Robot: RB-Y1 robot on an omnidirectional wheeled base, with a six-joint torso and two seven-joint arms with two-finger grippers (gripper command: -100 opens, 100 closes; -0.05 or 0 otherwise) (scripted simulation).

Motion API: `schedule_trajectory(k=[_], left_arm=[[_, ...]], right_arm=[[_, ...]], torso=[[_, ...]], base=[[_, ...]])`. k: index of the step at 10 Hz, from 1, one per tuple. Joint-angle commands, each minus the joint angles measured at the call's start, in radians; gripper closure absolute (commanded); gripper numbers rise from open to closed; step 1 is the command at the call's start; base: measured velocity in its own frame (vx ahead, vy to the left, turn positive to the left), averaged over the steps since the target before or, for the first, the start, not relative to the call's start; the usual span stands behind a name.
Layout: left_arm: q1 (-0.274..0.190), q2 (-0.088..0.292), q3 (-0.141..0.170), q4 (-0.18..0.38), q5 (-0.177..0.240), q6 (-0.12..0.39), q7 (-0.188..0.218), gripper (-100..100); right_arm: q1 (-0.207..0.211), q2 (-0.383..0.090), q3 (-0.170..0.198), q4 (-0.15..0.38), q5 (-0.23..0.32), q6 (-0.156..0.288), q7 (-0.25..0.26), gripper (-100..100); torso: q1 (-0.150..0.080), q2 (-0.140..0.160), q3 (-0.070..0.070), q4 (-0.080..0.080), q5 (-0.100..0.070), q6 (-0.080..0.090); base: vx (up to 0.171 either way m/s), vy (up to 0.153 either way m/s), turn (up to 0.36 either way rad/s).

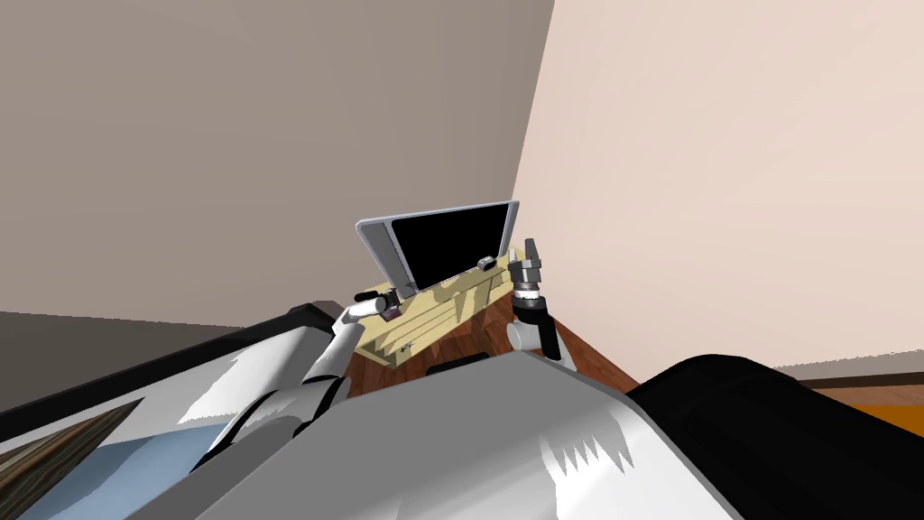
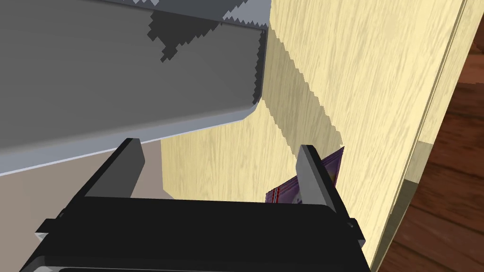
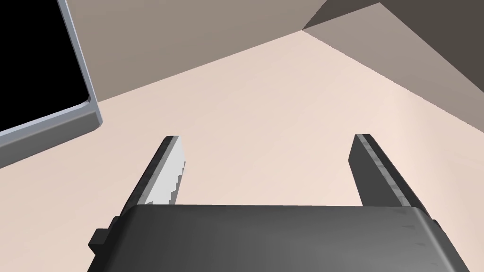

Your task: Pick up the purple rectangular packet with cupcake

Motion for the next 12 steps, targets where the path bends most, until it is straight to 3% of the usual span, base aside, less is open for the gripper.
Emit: schedule_trajectory(k=[1, 2, 3, 4, 5, 6, 8, 9, 10, 11, 12], left_arm=[[-0.019, 0.004, -0.001, 0.046, 0.002, 0.040, 0.006, -100], [-0.019, 0.004, -0.001, 0.046, 0.002, 0.040, 0.006, -100], [-0.062, 0.015, -0.004, 0.084, 0.011, 0.089, 0.011, -100], [-0.062, 0.015, -0.004, 0.110, 0.011, 0.091, 0.011, -100], [-0.103, 0.024, -0.008, 0.138, 0.018, 0.134, 0.015, -100], [-0.103, 0.024, -0.008, 0.168, 0.018, 0.141, 0.015, -100], [-0.103, 0.024, -0.008, 0.173, 0.018, 0.141, 0.015, -100], [-0.144, 0.033, -0.012, 0.207, 0.024, 0.189, 0.020, -100], [-0.144, 0.033, -0.012, 0.235, 0.024, 0.189, 0.020, -100], [-0.183, 0.041, -0.016, 0.278, 0.028, 0.225, 0.024, -100], [-0.183, 0.041, -0.016, 0.296, 0.028, 0.237, 0.024, -100]], right_arm=[[0.000, 0.000, 0.000, 0.000, 0.000, 0.000, 0.000, 0], [0.000, 0.000, 0.000, 0.000, 0.000, 0.000, 0.000, 0], [0.000, 0.000, 0.000, 0.000, 0.000, 0.000, 0.000, 0], [0.000, 0.000, 0.000, 0.000, 0.000, 0.000, 0.000, 0], [0.000, 0.000, 0.000, 0.000, 0.000, 0.000, 0.000, 0], [0.000, 0.000, 0.000, 0.000, 0.000, 0.000, 0.000, 0], [0.000, 0.000, 0.000, 0.000, 0.000, 0.000, 0.000, 0], [0.000, 0.000, 0.000, 0.000, 0.000, 0.000, 0.000, 0], [0.000, 0.000, 0.000, 0.000, 0.000, 0.000, 0.000, 0], [0.000, 0.000, 0.000, 0.000, 0.000, 0.000, 0.000, 0], [0.000, 0.000, 0.000, 0.000, 0.000, 0.000, 0.000, 0]], torso=[[0.000, 0.000, 0.000, 0.000, 0.000, 0.000], [0.000, 0.000, 0.000, 0.000, 0.000, 0.000], [-0.001, 0.000, 0.000, 0.000, 0.000, 0.000], [-0.001, 0.000, 0.000, 0.000, 0.000, 0.000], [-0.001, 0.000, 0.000, 0.000, 0.000, 0.000], [0.000, 0.000, 0.000, 0.000, 0.000, 0.000], [-0.001, 0.000, 0.000, 0.000, 0.000, -0.001], [-0.002, 0.000, 0.000, 0.000, 0.000, 0.000], [-0.001, 0.000, 0.000, 0.000, 0.000, 0.000], [-0.001, 0.000, 0.000, 0.000, 0.000, 0.000], [0.000, 0.000, 0.000, 0.000, 0.000, 0.000]], base=[[0.002, 0.044, -0.048], [-0.001, 0.019, 0.000], [-0.005, 0.026, -0.077], [0.001, 0.032, -0.055], [0.009, 0.043, -0.067], [0.005, 0.042, -0.046], [-0.005, 0.012, 0.007], [0.004, 0.025, -0.078], [0.007, 0.040, -0.055], [0.003, 0.048, -0.084], [0.002, 0.048, -0.046]])
